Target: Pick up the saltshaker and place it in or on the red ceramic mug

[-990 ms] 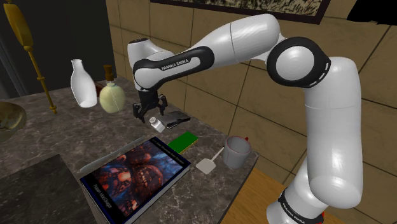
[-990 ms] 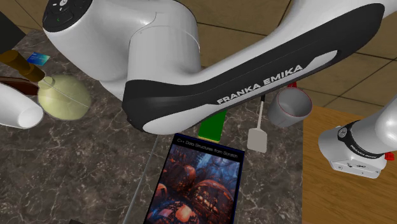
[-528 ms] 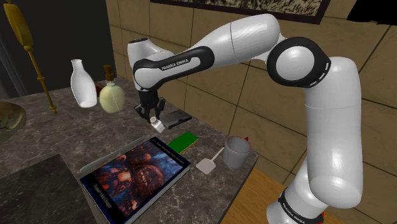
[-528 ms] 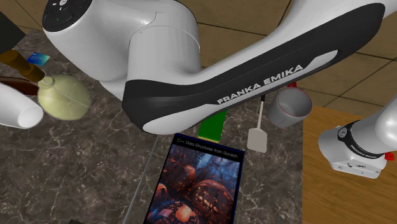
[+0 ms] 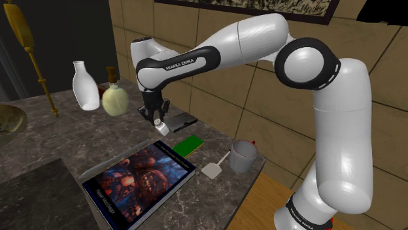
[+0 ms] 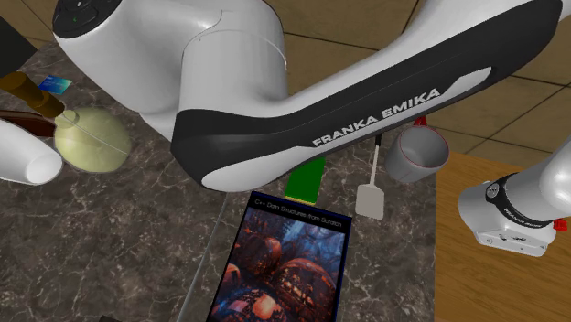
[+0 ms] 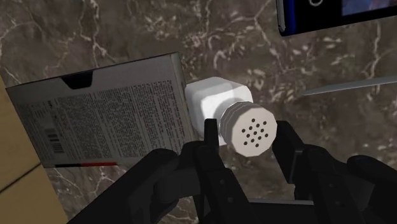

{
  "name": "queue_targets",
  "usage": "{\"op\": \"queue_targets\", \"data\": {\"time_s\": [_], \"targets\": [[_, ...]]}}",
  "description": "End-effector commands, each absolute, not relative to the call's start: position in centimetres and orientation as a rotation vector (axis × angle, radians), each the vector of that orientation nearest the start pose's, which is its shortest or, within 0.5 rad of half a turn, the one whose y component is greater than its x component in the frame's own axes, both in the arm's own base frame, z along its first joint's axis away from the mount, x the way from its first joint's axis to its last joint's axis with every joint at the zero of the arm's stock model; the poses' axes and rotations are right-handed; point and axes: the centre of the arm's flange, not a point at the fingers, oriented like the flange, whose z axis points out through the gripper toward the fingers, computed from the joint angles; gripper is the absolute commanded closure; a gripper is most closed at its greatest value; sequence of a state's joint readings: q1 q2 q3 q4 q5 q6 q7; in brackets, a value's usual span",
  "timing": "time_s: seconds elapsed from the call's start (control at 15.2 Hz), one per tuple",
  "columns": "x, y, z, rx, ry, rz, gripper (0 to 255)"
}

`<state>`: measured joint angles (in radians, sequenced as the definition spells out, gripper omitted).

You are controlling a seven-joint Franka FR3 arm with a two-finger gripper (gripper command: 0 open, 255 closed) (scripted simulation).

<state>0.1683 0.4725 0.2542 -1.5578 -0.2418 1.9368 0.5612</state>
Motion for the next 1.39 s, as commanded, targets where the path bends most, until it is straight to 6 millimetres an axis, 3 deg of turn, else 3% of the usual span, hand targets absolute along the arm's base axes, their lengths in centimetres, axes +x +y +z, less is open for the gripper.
{"op": "queue_targets", "data": {"time_s": [0.0, 1.32], "targets": [[63.1, 24.0, 38.3, -3.269, 0.107, 0.027, 255], [63.1, 24.0, 48.9, -3.27, 0.107, 0.027, 255]]}}
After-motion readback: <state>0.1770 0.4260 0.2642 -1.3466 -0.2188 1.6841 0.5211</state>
